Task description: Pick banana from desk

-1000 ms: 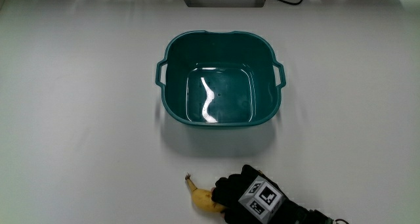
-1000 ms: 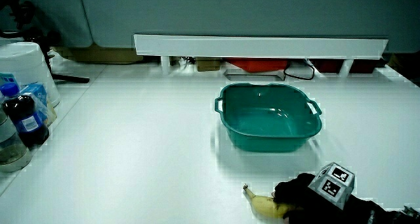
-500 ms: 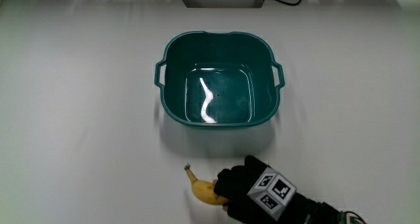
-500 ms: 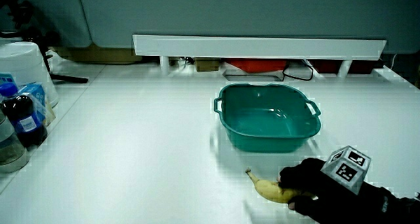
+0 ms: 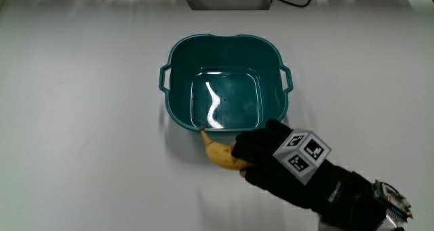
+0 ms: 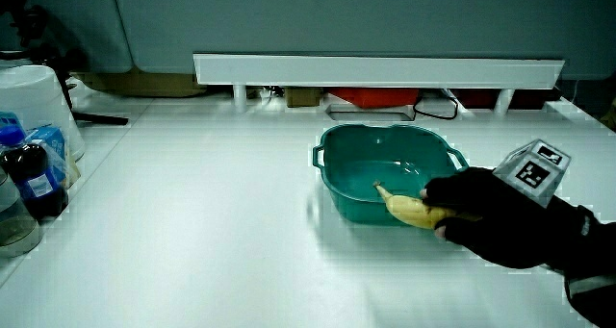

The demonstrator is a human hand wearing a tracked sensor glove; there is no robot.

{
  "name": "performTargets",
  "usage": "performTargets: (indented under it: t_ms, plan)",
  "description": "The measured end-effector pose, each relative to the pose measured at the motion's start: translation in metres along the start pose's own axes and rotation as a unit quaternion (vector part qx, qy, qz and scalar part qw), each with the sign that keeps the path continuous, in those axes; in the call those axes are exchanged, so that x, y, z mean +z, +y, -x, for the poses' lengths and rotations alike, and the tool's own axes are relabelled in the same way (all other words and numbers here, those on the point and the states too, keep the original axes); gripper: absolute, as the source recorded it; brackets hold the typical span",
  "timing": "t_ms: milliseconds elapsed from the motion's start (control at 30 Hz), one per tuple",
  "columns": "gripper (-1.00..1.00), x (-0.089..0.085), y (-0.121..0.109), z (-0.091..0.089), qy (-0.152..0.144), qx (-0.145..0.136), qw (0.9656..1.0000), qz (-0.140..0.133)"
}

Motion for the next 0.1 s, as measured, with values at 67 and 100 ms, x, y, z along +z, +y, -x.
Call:
performTargets:
  t_ms: [67, 100]
  plan:
    - [1.00, -0.0016, 0.0057, -0.0080, -0.025, 0.004, 0.9996, -0.007]
    - [1.00, -0.0020, 0.0094, -0.0115, -0.026, -0.001, 0.9996, -0.005]
